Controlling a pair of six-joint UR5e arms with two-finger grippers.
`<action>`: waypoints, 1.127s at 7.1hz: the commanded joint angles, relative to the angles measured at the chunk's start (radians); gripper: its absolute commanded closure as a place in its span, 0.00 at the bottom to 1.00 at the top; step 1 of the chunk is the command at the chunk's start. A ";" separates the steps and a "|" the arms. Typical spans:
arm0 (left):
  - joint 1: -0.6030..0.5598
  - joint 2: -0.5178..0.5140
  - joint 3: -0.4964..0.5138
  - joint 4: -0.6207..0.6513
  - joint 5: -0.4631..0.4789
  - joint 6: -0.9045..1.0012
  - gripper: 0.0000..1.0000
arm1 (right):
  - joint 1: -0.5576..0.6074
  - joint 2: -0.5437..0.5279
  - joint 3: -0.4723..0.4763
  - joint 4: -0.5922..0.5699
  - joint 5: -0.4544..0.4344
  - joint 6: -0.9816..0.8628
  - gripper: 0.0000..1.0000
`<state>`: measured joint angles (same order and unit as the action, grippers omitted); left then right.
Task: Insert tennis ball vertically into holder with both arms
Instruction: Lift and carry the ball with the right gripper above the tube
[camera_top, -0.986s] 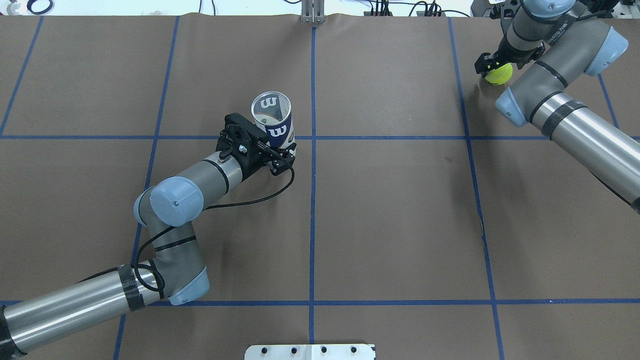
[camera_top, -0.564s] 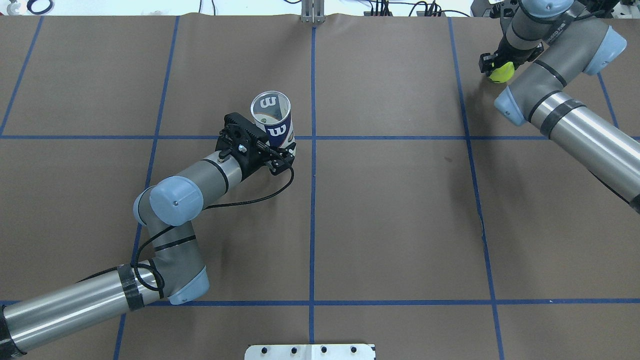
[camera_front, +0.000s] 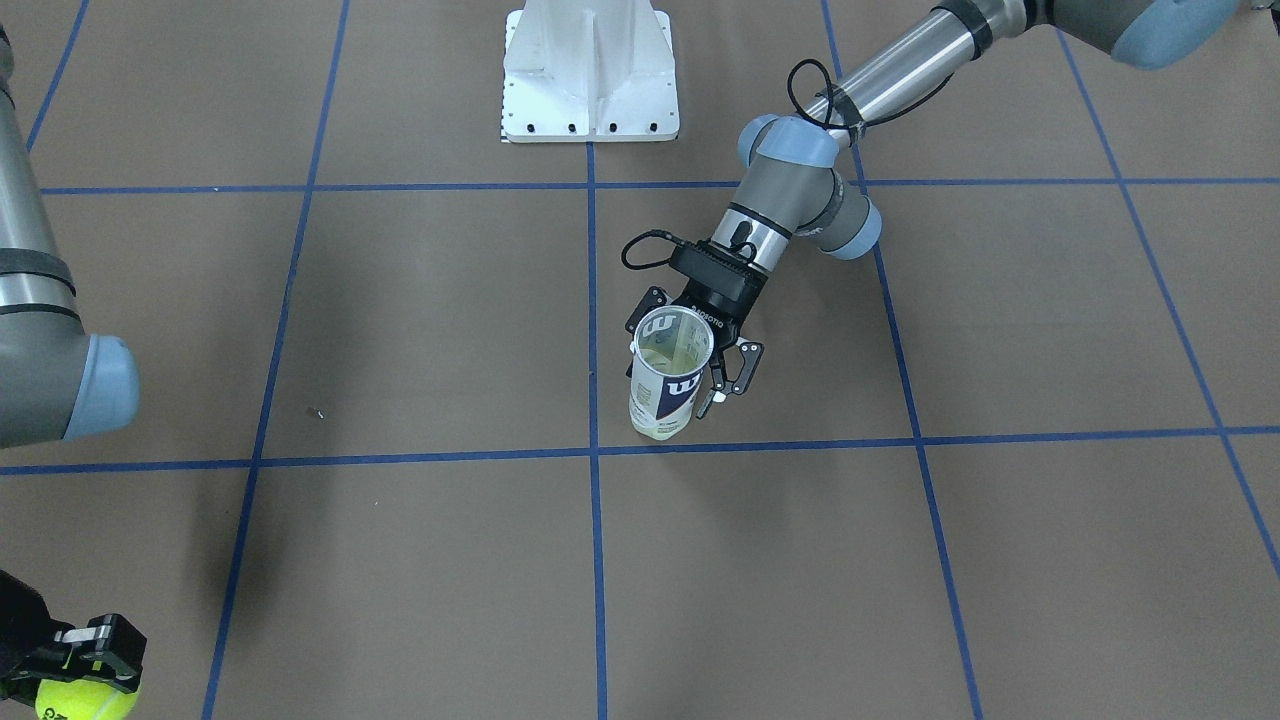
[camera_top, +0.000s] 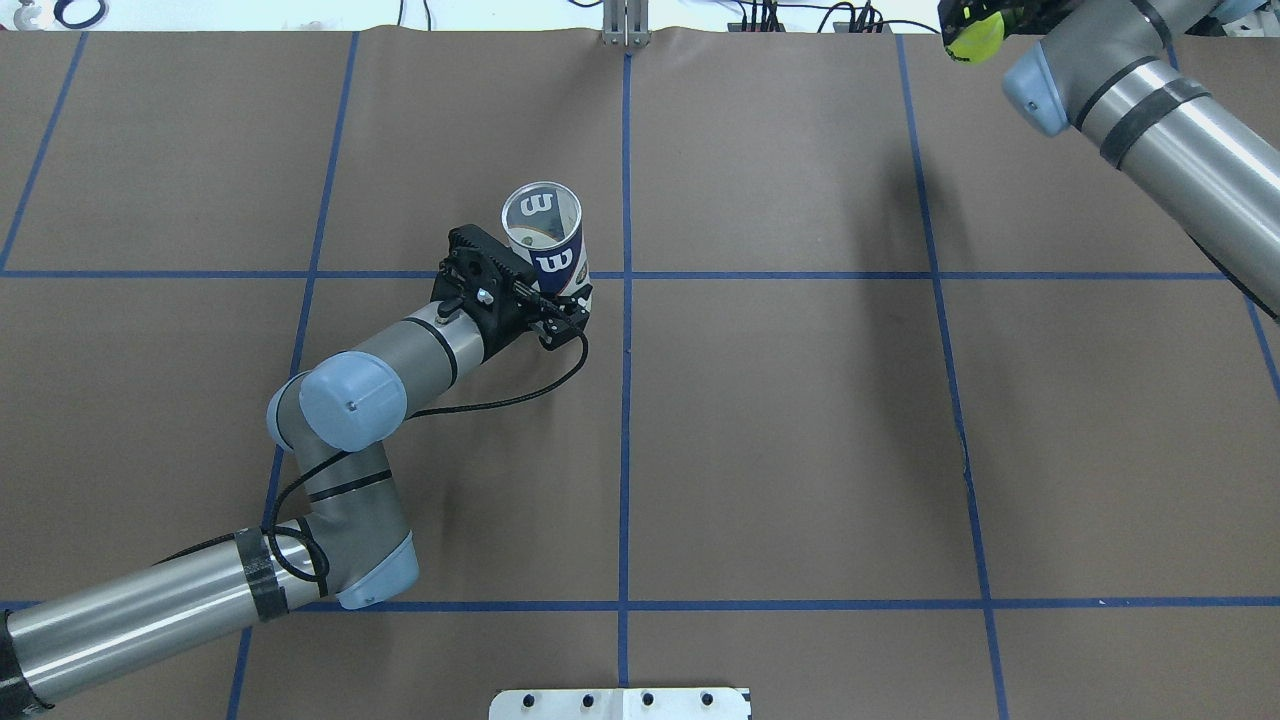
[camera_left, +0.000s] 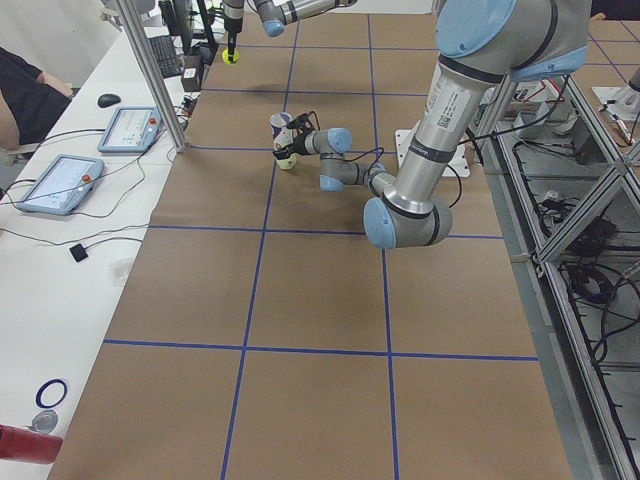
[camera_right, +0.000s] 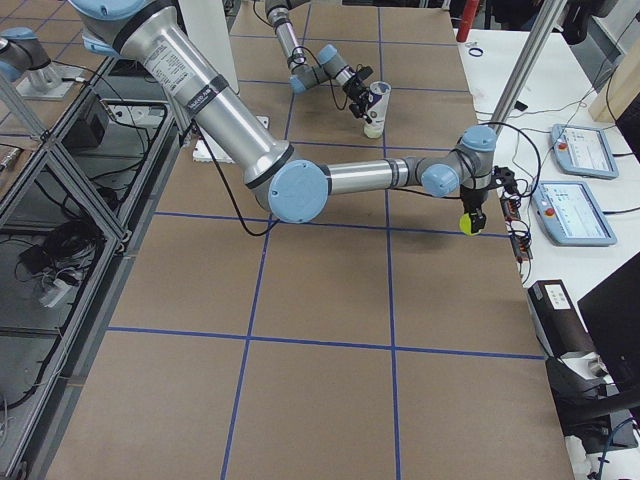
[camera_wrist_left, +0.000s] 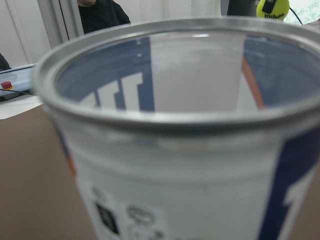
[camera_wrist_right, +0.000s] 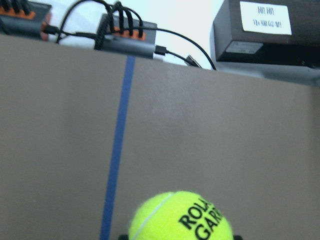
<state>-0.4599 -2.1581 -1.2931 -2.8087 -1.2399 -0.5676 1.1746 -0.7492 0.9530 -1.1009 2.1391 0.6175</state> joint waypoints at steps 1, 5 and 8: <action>0.003 0.000 0.000 0.000 0.000 0.000 0.01 | -0.010 0.068 0.061 -0.005 0.102 0.172 1.00; 0.006 -0.009 0.000 0.002 0.000 -0.003 0.01 | -0.205 0.206 0.229 -0.109 0.104 0.523 1.00; 0.007 -0.009 0.000 0.002 0.000 -0.002 0.01 | -0.286 0.215 0.341 -0.209 0.099 0.528 1.00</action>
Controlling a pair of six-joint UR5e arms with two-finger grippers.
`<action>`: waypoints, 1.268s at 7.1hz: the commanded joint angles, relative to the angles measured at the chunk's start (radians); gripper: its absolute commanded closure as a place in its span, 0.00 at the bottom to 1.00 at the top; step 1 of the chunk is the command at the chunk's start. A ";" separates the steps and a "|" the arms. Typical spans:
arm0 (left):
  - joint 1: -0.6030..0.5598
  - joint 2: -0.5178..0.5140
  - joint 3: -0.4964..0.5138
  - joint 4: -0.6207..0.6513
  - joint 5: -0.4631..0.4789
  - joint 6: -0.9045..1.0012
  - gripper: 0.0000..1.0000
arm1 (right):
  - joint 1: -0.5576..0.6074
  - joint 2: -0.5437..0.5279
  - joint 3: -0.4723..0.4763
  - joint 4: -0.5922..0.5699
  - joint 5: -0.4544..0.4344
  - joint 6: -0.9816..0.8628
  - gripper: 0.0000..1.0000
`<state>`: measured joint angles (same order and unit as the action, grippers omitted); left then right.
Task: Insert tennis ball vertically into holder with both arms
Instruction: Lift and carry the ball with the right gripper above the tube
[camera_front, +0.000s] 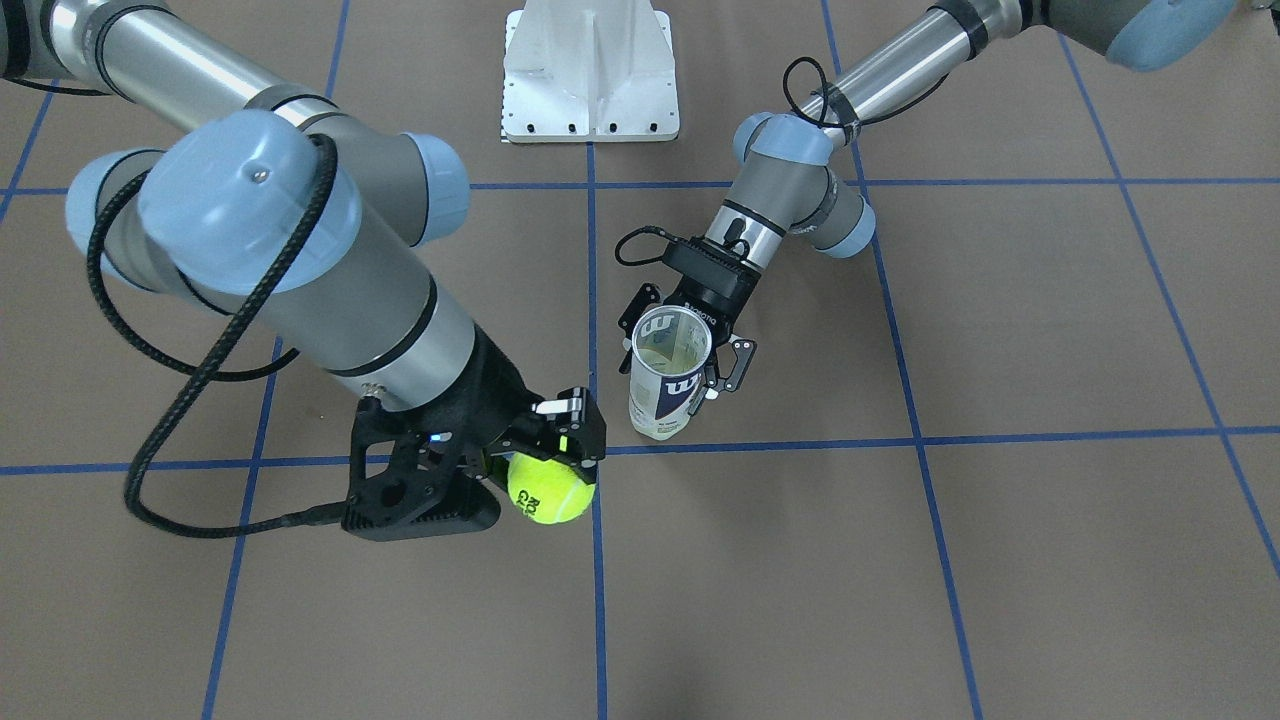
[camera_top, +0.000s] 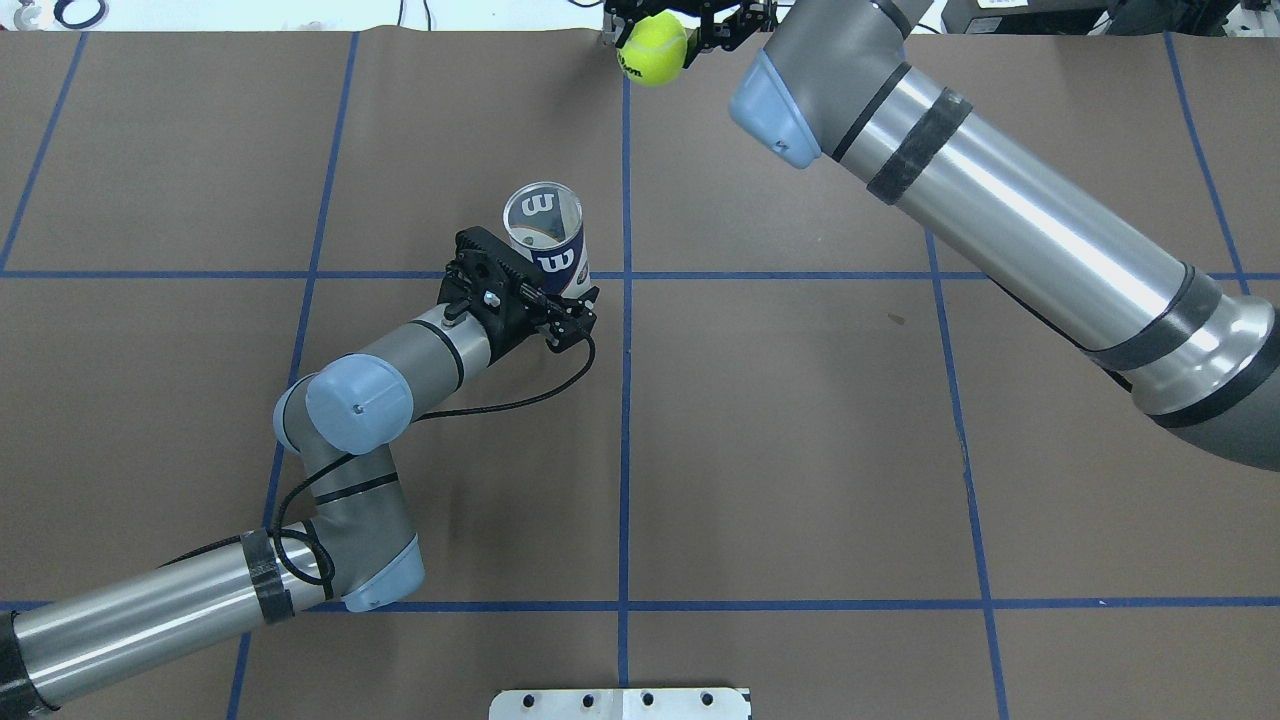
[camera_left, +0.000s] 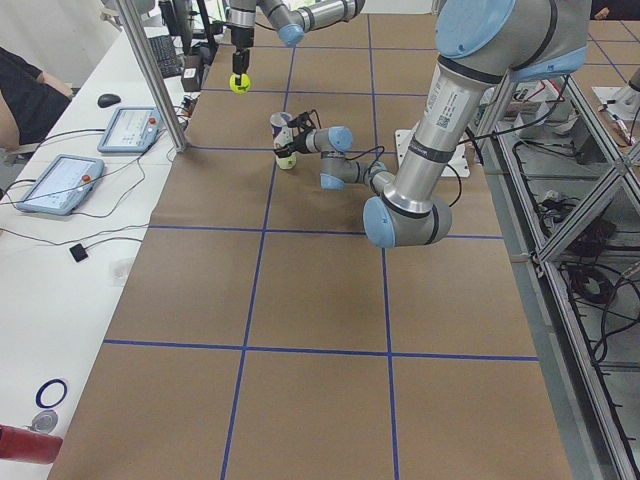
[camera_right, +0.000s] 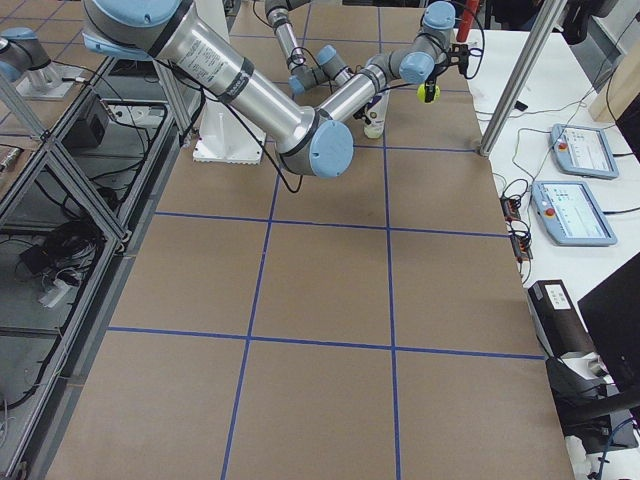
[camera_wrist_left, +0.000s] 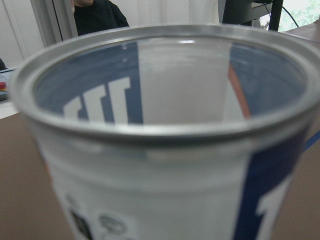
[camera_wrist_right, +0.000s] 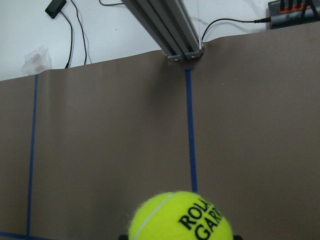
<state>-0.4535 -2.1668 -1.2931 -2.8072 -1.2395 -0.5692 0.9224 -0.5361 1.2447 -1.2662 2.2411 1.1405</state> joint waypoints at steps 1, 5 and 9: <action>0.001 0.001 0.000 0.000 0.000 0.000 0.01 | -0.051 0.002 0.089 -0.086 -0.001 0.007 1.00; 0.001 0.004 0.002 0.000 0.000 0.000 0.01 | -0.146 0.016 0.105 -0.101 -0.063 0.021 1.00; 0.001 0.010 0.002 0.000 0.000 0.000 0.01 | -0.174 0.013 0.121 -0.102 -0.069 0.038 1.00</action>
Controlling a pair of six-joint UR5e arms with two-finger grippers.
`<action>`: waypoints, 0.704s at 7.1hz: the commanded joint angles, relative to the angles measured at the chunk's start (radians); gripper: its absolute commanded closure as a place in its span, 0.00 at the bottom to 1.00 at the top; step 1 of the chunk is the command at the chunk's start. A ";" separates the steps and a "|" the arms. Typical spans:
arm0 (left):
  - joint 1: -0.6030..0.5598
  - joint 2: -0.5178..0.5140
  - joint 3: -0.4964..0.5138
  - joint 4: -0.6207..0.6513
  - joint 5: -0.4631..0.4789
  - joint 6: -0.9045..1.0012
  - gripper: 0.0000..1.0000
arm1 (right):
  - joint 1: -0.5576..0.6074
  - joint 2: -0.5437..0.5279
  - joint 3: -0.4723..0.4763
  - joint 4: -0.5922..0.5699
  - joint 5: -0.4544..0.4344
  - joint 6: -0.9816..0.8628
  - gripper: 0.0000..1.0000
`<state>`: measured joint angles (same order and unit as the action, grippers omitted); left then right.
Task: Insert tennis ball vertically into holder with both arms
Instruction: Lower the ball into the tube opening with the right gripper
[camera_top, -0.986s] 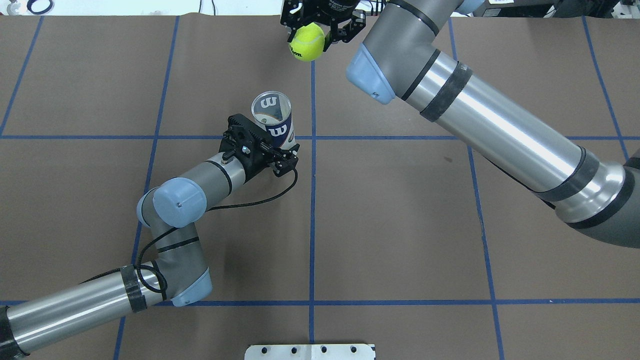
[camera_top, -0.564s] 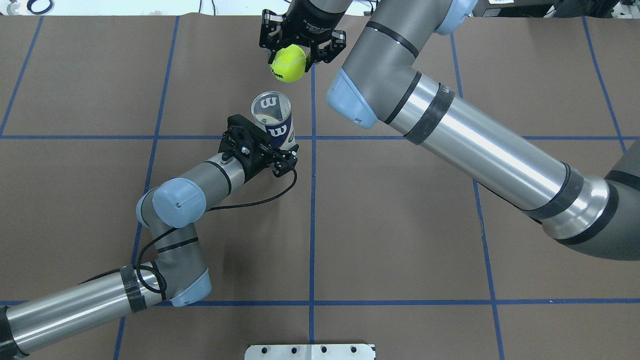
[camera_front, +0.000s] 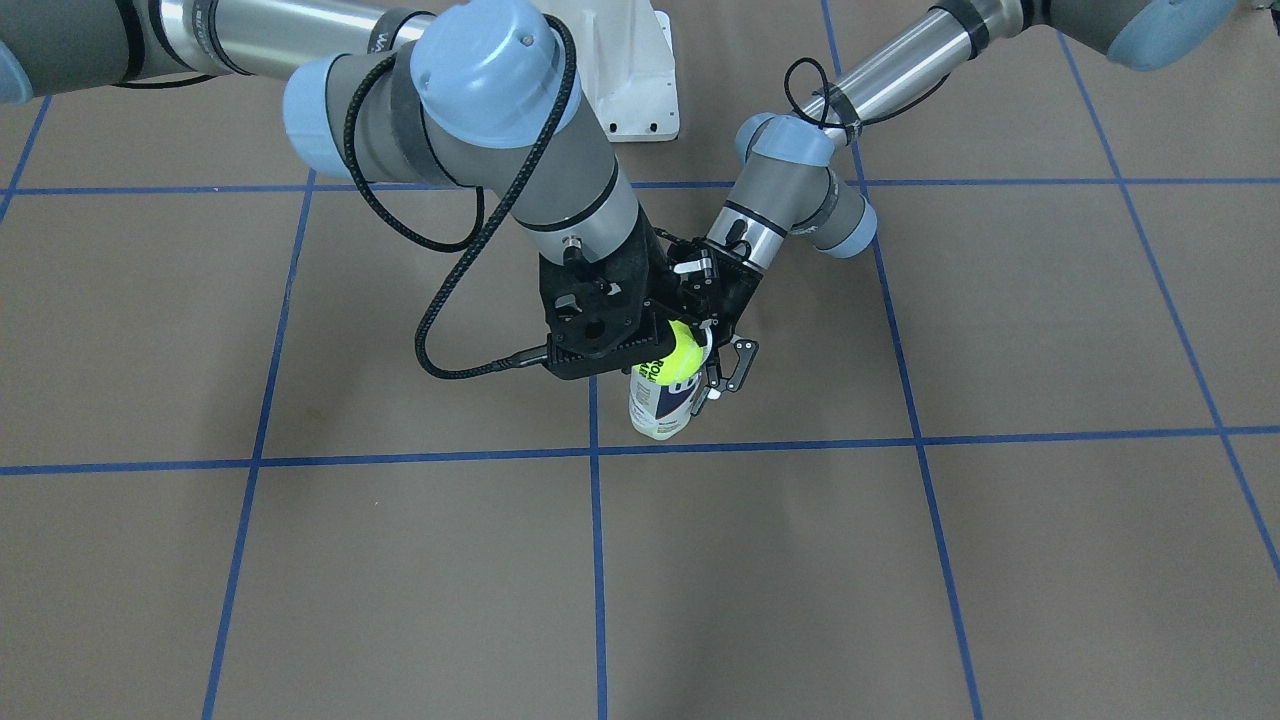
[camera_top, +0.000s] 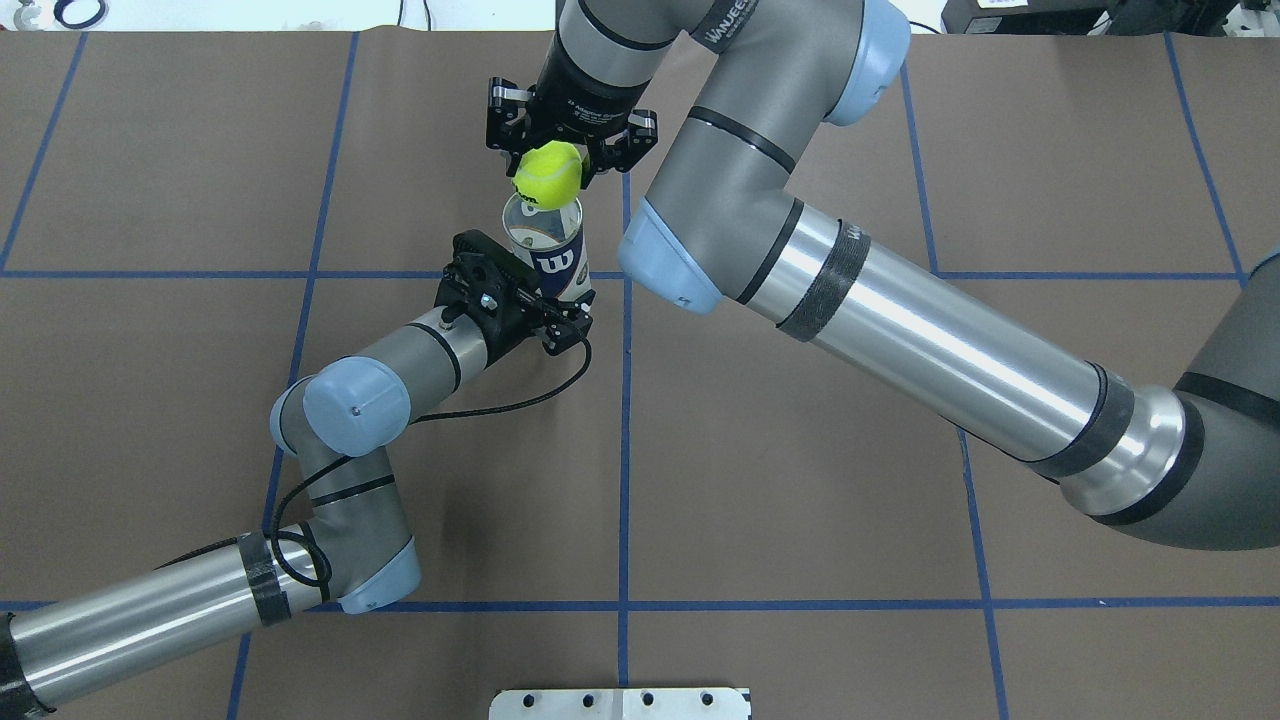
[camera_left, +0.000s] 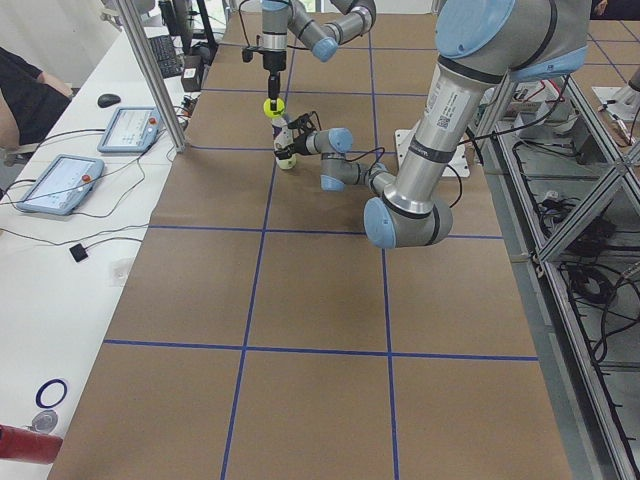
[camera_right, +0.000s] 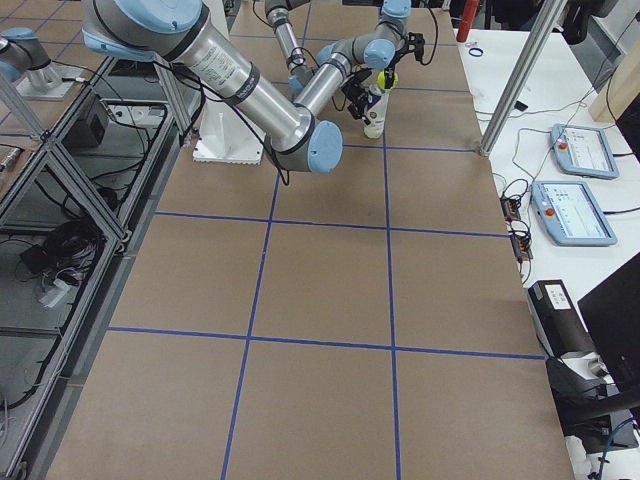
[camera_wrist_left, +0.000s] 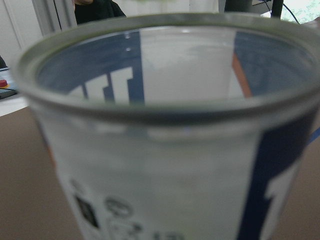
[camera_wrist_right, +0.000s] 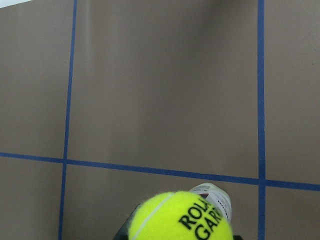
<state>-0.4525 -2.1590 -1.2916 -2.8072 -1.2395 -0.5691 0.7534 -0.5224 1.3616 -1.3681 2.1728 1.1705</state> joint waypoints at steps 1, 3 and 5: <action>0.000 0.002 0.000 0.000 0.000 0.000 0.01 | -0.009 -0.001 0.005 0.000 -0.001 0.008 1.00; 0.000 0.002 0.002 0.000 0.000 0.000 0.01 | -0.012 -0.004 0.010 0.000 -0.001 0.018 0.50; 0.000 0.002 0.002 0.000 0.000 0.000 0.01 | -0.012 -0.004 0.014 0.001 -0.001 0.033 0.02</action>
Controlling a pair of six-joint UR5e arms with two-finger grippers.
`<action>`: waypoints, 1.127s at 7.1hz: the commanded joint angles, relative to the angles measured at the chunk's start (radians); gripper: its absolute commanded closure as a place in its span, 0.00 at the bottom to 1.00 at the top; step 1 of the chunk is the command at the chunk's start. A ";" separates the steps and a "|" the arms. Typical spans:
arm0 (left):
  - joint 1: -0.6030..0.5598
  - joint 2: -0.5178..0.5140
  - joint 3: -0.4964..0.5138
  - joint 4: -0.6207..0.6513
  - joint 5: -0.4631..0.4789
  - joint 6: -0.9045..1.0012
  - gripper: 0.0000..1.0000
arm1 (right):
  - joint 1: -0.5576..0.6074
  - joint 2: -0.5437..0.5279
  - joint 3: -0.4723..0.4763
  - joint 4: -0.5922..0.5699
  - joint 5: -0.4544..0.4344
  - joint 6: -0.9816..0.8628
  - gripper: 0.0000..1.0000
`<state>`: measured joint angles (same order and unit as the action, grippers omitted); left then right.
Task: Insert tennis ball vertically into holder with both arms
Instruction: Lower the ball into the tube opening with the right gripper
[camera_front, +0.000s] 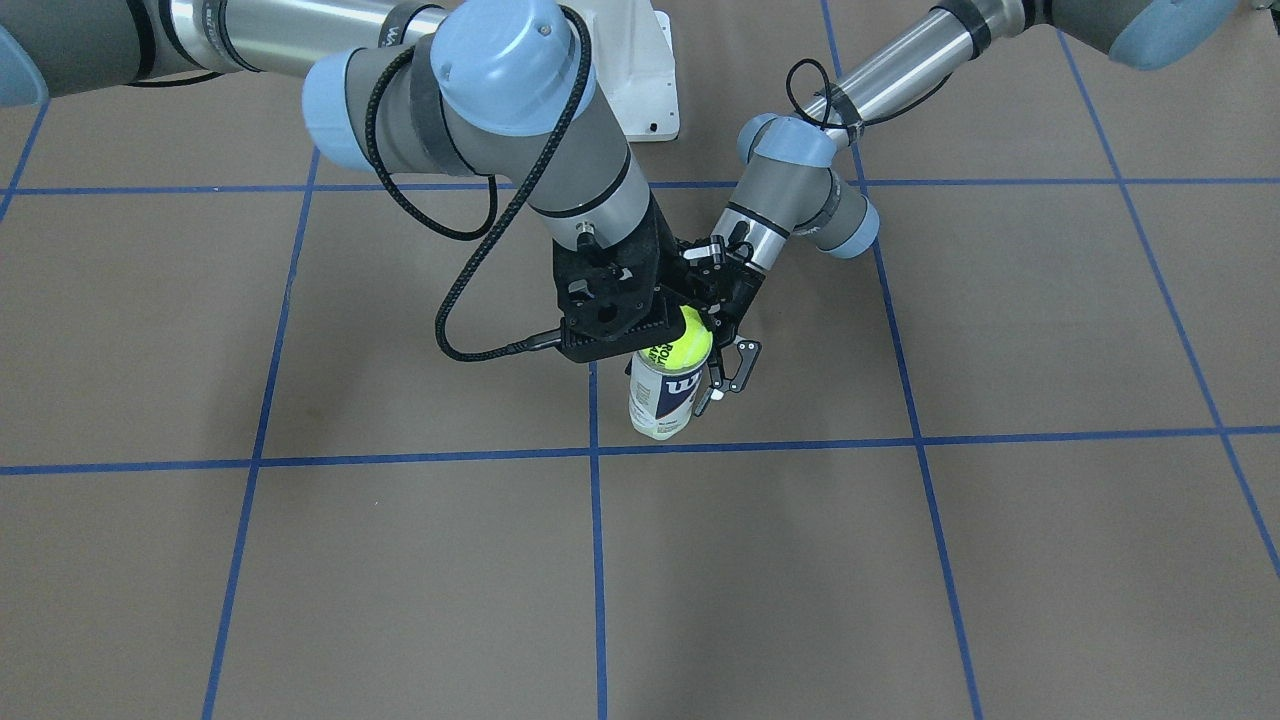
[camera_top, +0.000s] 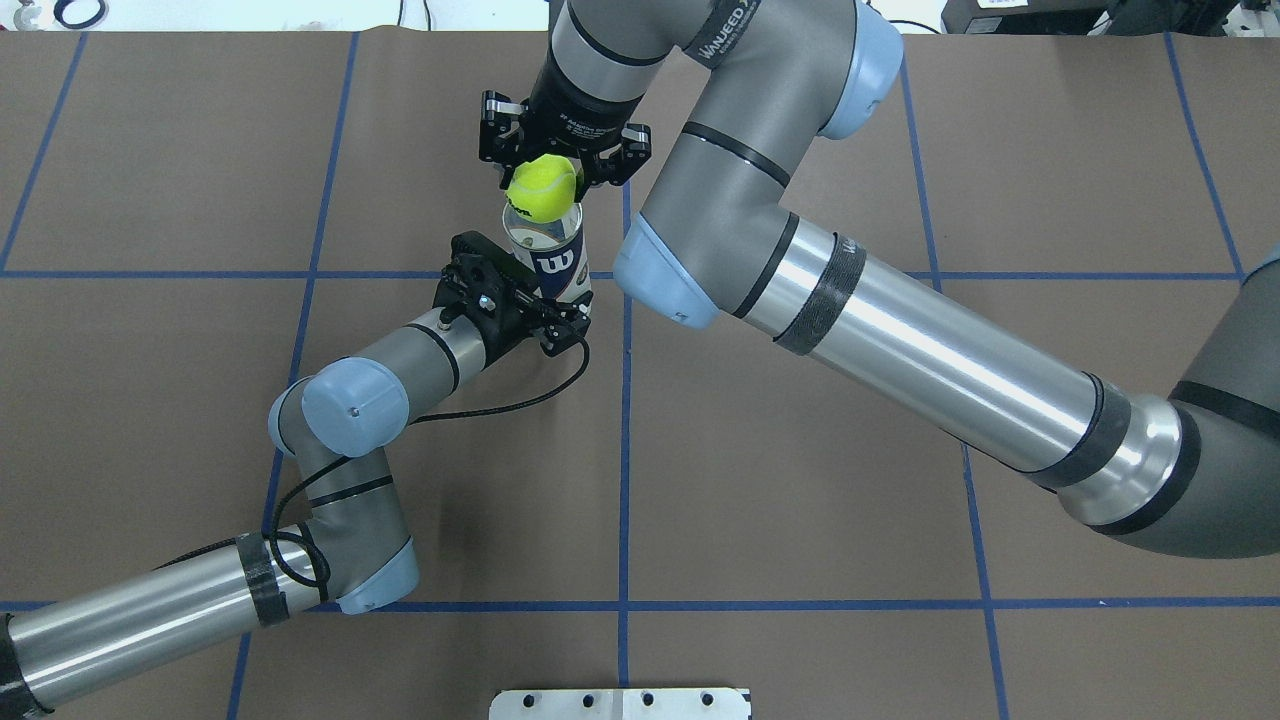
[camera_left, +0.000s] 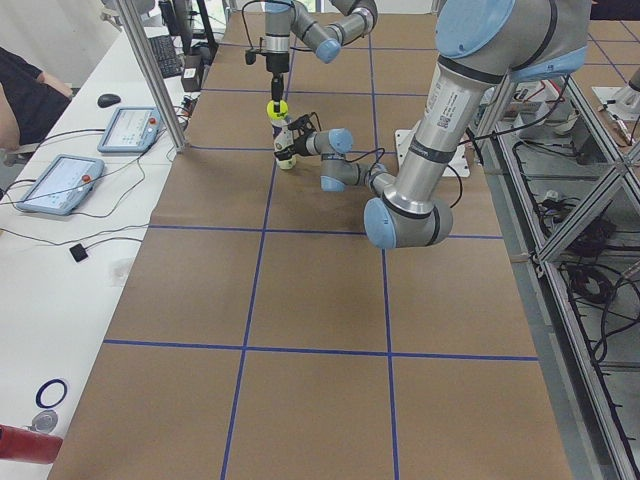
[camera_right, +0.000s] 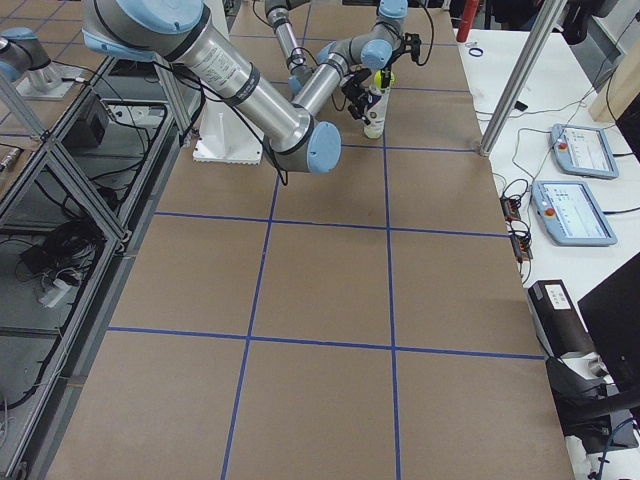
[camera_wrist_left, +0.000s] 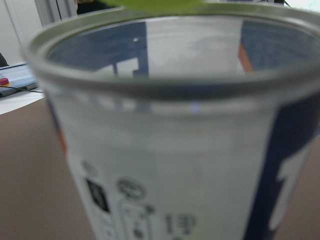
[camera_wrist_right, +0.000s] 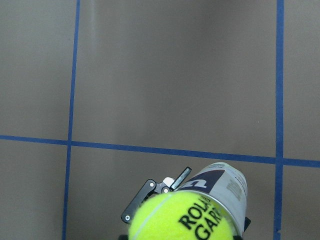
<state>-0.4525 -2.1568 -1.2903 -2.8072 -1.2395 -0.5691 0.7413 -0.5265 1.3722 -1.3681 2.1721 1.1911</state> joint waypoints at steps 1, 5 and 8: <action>0.002 0.000 0.000 0.000 0.000 0.000 0.01 | 0.000 -0.001 0.019 0.001 -0.002 0.030 0.01; 0.000 0.000 -0.001 0.002 -0.002 0.002 0.01 | 0.001 -0.004 0.039 0.001 -0.002 0.042 0.01; 0.002 -0.001 -0.001 0.003 -0.002 0.002 0.01 | 0.003 -0.007 0.041 0.000 0.000 0.042 0.01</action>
<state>-0.4512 -2.1581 -1.2915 -2.8047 -1.2410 -0.5676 0.7430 -0.5329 1.4119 -1.3678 2.1709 1.2333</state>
